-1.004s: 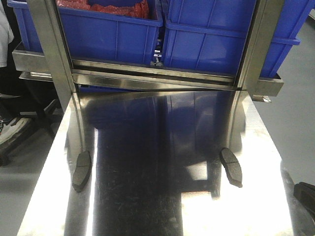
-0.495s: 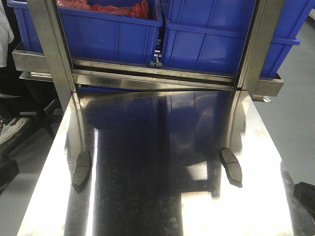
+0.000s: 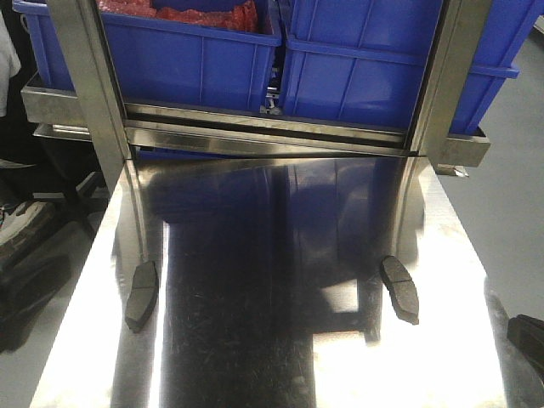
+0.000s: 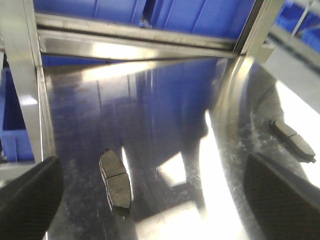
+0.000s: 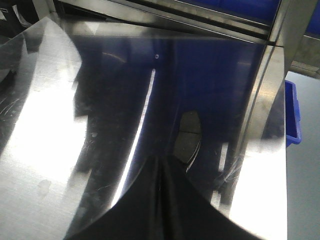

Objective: Move and align brake pads A on conveyor
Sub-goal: 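Lower the left gripper onto the nearer brake pad and close it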

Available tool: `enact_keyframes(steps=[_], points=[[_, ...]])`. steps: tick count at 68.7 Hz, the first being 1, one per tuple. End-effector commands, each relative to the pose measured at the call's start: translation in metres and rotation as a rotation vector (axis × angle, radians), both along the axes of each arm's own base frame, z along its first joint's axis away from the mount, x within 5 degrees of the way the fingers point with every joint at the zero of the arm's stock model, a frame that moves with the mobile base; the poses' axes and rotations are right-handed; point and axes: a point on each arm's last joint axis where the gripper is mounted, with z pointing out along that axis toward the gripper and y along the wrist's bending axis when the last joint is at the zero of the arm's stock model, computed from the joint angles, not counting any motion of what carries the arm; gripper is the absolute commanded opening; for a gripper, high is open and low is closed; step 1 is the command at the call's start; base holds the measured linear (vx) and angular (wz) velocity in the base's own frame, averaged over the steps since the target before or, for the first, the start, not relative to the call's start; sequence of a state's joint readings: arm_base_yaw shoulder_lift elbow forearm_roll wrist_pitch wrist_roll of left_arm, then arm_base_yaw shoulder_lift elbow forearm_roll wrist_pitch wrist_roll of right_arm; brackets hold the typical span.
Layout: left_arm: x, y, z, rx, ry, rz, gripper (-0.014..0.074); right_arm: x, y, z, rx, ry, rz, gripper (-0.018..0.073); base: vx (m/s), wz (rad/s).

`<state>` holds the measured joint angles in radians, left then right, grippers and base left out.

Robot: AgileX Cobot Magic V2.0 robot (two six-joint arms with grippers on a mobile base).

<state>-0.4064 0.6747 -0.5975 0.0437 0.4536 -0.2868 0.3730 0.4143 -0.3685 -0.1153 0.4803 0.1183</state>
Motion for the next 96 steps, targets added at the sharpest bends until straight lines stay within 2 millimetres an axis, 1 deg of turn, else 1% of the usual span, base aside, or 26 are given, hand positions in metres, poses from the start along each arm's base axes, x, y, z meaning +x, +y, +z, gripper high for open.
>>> enact_keyframes(steps=[1,9,14,22,33,39,48,55,66,73,85,96], points=[[0.031,-0.015,0.017,0.012,-0.014,-0.018,0.069,0.003,0.001,0.014,0.014,-0.085,0.007,-0.001,0.0,0.0],[0.073,-0.032,0.007,0.078,0.1,-0.025,0.0687,0.003,0.001,0.014,0.014,-0.084,0.007,-0.001,0.0,0.0],[0.098,-0.042,-0.007,0.135,0.183,-0.024,0.0685,0.003,0.001,0.014,0.014,-0.084,0.007,-0.001,0.0,0.0],[0.134,-0.056,-0.027,0.165,0.308,0.014,0.0685,0.003,0.001,0.014,0.014,-0.084,0.007,-0.001,0.0,0.0],[0.17,-0.07,-0.054,0.175,0.519,0.097,0.0676,0.003,0.001,0.014,0.014,-0.084,0.007,-0.001,0.0,0.0],[0.185,-0.076,-0.072,0.216,0.612,0.109,0.0669,0.003,0.001,0.014,0.014,-0.084,0.007,-0.001,0.0,0.0],[0.198,-0.078,-0.089,0.264,0.671,0.121,0.0653,0.003,0.001,0.014,0.014,-0.084,0.007,-0.001,0.0,0.0],[0.203,-0.074,-0.095,0.242,0.68,0.152,0.0633,0.003,0.001,0.014,0.014,-0.084,0.007,-0.001,0.0,0.0],[0.205,-0.073,-0.104,0.244,0.705,0.165,0.0585,0.003,0.001,0.014,0.015,-0.086,0.007,-0.001,0.0,0.0],[0.208,-0.074,-0.113,0.253,0.727,0.166,0.0565,0.003,0.001,0.014,0.015,-0.086,0.007,-0.001,0.0,0.0],[0.209,-0.076,-0.127,0.258,0.781,0.171,0.0561,0.003,0.001,0.014,0.015,-0.086,0.007,-0.001,0.0,0.0],[0.209,-0.076,-0.128,0.257,0.78,0.171,0.0561,0.003,0.001,0.014,0.015,-0.086,0.007,-0.001,0.0,0.0]])
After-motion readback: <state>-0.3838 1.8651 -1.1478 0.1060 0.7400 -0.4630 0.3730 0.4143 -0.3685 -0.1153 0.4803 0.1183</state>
